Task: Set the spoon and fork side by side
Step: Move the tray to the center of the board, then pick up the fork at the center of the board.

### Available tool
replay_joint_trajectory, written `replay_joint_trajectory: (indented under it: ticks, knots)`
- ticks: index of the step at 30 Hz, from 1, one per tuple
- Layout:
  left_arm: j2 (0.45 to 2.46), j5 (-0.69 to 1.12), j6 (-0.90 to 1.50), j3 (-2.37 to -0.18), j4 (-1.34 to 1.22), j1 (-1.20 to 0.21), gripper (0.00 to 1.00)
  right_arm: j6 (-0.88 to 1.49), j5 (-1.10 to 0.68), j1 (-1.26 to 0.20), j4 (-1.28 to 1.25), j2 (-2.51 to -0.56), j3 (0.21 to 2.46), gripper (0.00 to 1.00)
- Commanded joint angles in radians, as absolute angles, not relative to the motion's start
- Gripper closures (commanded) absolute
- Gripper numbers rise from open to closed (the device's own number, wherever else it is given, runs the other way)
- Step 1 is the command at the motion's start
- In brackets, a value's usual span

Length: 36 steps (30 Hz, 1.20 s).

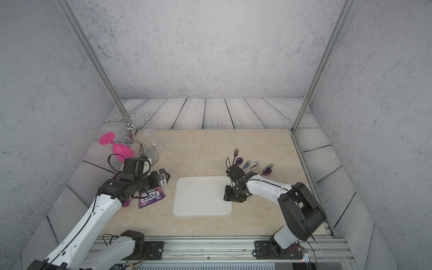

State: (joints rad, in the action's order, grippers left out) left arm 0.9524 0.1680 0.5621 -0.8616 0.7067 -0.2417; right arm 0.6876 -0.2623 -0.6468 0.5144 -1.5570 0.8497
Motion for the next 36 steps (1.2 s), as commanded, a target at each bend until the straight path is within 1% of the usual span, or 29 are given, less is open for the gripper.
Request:
replay_joint_trajectory:
  ticks: [1,8,14,16,19,20,23,25,27,31,33,36]
  knots:
    - [0.943,0.165,0.578,-0.849,0.725,-0.235,0.00,0.683,-0.315,-0.649,0.496,-1.578,0.852,0.52]
    - [0.951,0.306,0.626,-0.745,0.596,-0.235,0.01,0.699,-0.341,-0.675,0.467,-1.587,0.850,0.55]
    - [0.955,0.317,0.630,-0.727,0.573,-0.236,0.00,0.688,-0.326,-0.692,0.495,-1.600,0.874,0.54]
    - [0.955,0.308,0.620,-0.738,0.589,-0.236,0.00,0.694,-0.268,-0.691,0.539,-1.581,0.881,0.54]
    - [0.953,0.282,0.597,-0.765,0.620,-0.236,0.01,0.712,-0.132,-0.691,0.614,-1.501,0.891,0.46]
    - [0.952,0.274,0.590,-0.775,0.626,-0.236,0.00,0.715,-0.082,-0.689,0.646,-1.471,0.898,0.45]
    - [0.955,0.272,0.572,-0.792,0.629,-0.236,0.01,0.706,0.063,-0.680,0.744,-1.423,0.955,0.44]
    - [0.964,0.288,0.564,-0.799,0.622,-0.236,0.01,0.661,0.122,-0.652,0.792,-1.427,1.012,0.44]
    - [0.981,0.313,0.559,-0.802,0.619,-0.237,0.00,0.623,0.151,-0.602,0.814,-1.454,1.093,0.44]
    - [1.004,0.338,0.560,-0.798,0.611,-0.241,0.01,0.580,0.107,-0.501,0.774,-1.542,1.220,0.47]
    - [1.011,0.345,0.559,-0.800,0.610,-0.242,0.00,0.565,0.109,-0.472,0.764,-1.632,1.302,0.48]
    - [1.024,0.352,0.550,-0.806,0.612,-0.244,0.00,0.567,0.072,-0.447,0.778,-1.764,1.432,0.53]
